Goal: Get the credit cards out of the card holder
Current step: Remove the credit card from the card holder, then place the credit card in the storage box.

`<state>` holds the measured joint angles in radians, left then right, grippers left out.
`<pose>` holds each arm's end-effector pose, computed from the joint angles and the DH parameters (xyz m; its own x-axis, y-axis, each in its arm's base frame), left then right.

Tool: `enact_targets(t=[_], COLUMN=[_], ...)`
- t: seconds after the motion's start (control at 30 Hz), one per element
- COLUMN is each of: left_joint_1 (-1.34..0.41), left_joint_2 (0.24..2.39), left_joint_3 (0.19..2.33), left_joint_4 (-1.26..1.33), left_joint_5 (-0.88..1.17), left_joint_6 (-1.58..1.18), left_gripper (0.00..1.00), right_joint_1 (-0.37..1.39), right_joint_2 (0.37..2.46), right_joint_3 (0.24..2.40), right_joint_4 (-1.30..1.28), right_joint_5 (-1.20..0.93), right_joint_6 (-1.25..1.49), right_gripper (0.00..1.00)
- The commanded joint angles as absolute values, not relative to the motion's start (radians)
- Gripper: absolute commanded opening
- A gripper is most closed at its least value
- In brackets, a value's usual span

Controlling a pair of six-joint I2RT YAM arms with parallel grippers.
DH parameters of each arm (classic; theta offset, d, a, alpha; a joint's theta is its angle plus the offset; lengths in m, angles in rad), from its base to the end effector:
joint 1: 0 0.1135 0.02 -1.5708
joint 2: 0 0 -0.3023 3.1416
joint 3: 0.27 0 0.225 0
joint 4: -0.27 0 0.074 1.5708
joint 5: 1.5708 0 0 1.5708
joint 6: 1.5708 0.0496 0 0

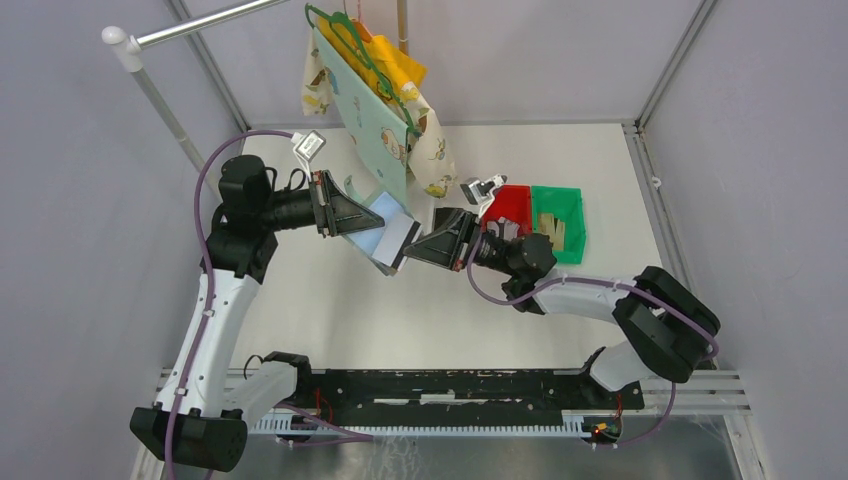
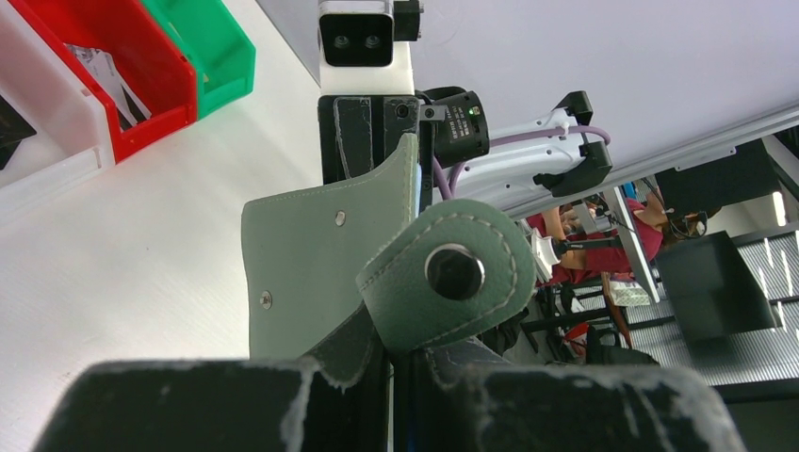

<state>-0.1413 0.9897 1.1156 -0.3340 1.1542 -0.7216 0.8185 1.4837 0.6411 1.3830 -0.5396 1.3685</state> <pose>0.1458 -0.0666 0.4335 -0.7764 -0.1596 -0.6098 0.5727 0.2254 -0.7882 0.1746 0.2239 0.3527 -0.8379 0.3346 -0.4312 -0.5307 -0.3148 0.7869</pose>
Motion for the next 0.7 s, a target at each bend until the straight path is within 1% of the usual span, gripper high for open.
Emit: enact_targets(t=[0.0,0.07,0.17,0.23,0.33,0.4,0.47,0.5,0.57,0.67], left_joint_1=[-0.139,-0.14,-0.139,-0.14,-0.14,-0.14,-0.14,-0.139,-0.14,-0.14], left_joint_2=[0.971,0.973,0.991,1.008,1.026,1.028,1.029,1.032,1.032,1.032], left_joint_3=[1.175,1.183,1.212,1.242,1.261,1.262,1.265,1.268,1.27,1.269], left_joint_4=[-0.273,-0.296,-0.379,-0.459,-0.515,-0.515,-0.515,-0.515,-0.515,-0.515], left_joint_5=[1.184,1.176,1.168,1.166,1.172,1.173,1.174,1.176,1.183,1.188], left_joint_6=[-0.759,-0.728,-0.629,-0.543,-0.484,-0.472,-0.461,-0.459,-0.455,-0.451], left_gripper=[0.04,0.04,0.03,0.03,0.03,0.03,0.03,0.02,0.02,0.02], right_joint_1=[0.797,0.762,0.675,0.604,0.489,0.411,0.346,0.314,0.263,0.227], right_joint_2=[1.434,1.408,1.332,1.259,1.157,1.125,1.125,1.139,1.165,1.207], right_joint_3=[0.605,0.585,0.55,0.536,0.572,0.636,0.741,0.782,0.822,0.837], right_joint_4=[1.439,1.407,1.271,1.079,0.653,0.344,0.021,-0.132,-0.271,-0.308], right_joint_5=[-0.569,-0.614,-0.7,-0.74,-0.77,-0.748,-0.652,-0.603,-0.52,-0.441], right_joint_6=[1.388,1.389,1.336,1.245,1.008,0.825,0.578,0.504,0.404,0.356], right_gripper=[0.0,0.0,0.0,0.0,0.0,0.0,0.0,0.0,0.0,0.0])
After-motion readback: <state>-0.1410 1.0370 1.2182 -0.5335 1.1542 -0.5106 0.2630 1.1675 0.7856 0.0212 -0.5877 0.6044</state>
